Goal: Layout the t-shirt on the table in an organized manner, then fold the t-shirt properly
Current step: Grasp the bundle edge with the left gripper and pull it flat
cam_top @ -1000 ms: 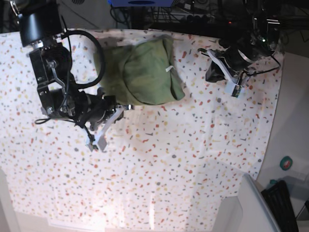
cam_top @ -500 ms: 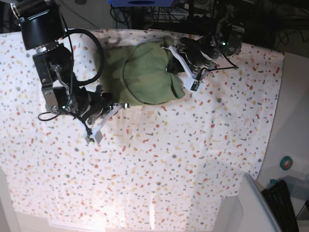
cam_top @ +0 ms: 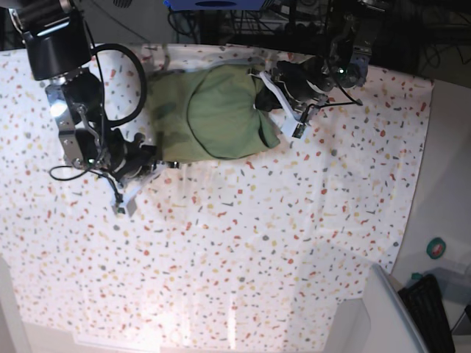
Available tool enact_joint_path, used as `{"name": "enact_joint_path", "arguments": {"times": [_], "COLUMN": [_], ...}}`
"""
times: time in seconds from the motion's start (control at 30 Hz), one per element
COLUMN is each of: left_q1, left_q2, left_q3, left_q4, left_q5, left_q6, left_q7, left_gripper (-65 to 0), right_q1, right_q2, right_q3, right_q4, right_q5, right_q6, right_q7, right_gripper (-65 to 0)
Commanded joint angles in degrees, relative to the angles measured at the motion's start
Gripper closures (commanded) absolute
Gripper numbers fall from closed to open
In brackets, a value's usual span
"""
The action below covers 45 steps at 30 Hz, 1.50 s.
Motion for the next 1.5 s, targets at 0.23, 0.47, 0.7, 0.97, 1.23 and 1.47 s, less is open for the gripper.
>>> {"name": "enact_joint_path", "arguments": {"times": [0.23, 0.47, 0.7, 0.97, 1.23, 1.47], "left_q1": [0.5, 1.11, 1.9, 2.25, 0.76, -1.0], "left_q2": [0.0, 0.17, 2.46, 5.18, 8.17, 9.67], "left_q3": [-0.27, -0.36, -4.58, -9.5, -10.03, -9.68], "left_q4": [8.45, 21.54, 23.39, 16.8, 6.95, 0.36], "left_q5": [-0.04, -0.13, -0.22, -0.22, -0.22, -0.22], "left_q6": [0.25, 0.25, 0.25, -0.1, -0.19, -0.1], "left_q7": [0.86, 10.27, 16.07, 15.81, 10.8, 8.34], "left_gripper": [0.0, 0.0, 0.0, -51.3, -51.2, -51.0], "right_q1": [-3.63, -6.53, -9.52, -12.6, -14.44, -14.88], "right_q2": [1.25, 1.25, 3.01, 3.36, 4.15, 5.65], "right_q3": [2.81, 5.36, 6.51, 13.01, 14.15, 14.24], "right_q4": [8.65, 14.72, 15.95, 19.2, 19.29, 19.38], "right_q5": [0.54, 0.54, 0.54, 0.54, 0.54, 0.63], "right_q6": [-0.21, -0.21, -0.12, 0.05, 0.14, 0.14], "right_q7": [5.75, 3.99, 4.17, 4.08, 4.08, 4.26], "right_gripper": [0.0, 0.0, 0.0, 0.0, 0.0, 0.0]}}
